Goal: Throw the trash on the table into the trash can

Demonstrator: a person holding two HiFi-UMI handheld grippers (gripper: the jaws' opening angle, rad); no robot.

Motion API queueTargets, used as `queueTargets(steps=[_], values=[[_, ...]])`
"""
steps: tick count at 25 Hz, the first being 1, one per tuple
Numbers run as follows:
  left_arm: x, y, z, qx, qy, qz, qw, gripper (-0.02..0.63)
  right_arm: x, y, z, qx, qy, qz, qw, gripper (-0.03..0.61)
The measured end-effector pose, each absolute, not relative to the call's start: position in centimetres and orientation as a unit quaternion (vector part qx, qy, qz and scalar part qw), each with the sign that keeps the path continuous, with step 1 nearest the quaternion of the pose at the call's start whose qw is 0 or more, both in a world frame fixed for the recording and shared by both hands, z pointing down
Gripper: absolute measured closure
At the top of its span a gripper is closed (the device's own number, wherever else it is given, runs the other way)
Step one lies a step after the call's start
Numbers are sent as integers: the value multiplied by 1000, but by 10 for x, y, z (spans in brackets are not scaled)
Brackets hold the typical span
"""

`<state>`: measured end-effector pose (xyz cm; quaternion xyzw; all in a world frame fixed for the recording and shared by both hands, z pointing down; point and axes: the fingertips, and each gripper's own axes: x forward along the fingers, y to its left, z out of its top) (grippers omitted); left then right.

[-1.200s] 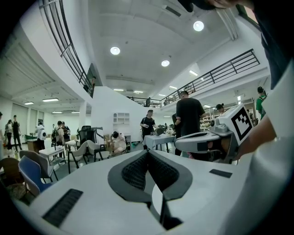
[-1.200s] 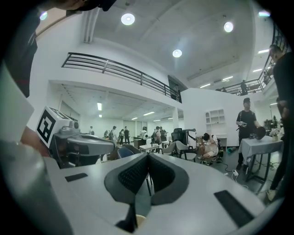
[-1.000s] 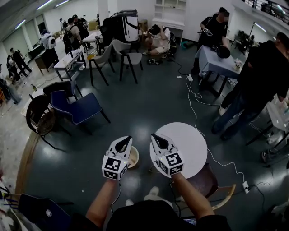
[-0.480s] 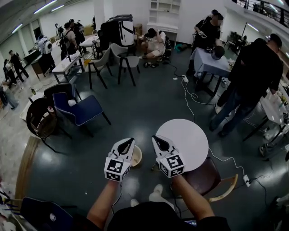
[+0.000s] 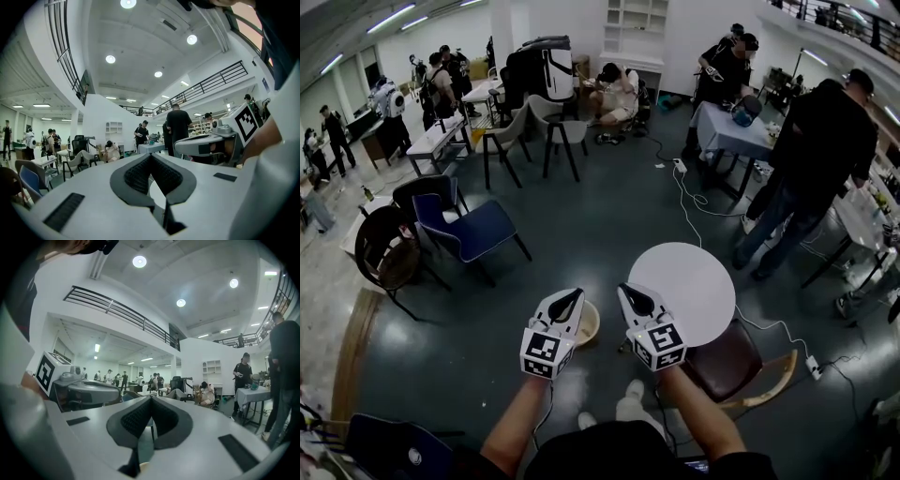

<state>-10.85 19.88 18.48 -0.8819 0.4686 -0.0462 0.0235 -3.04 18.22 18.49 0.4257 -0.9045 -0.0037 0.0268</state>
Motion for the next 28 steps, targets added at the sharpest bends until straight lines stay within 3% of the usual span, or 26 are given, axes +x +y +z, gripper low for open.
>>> queueTargets(steps=[28], values=[[-63, 215, 181, -893, 447, -40, 10, 598, 9, 205, 172, 431, -902, -13, 27, 560]])
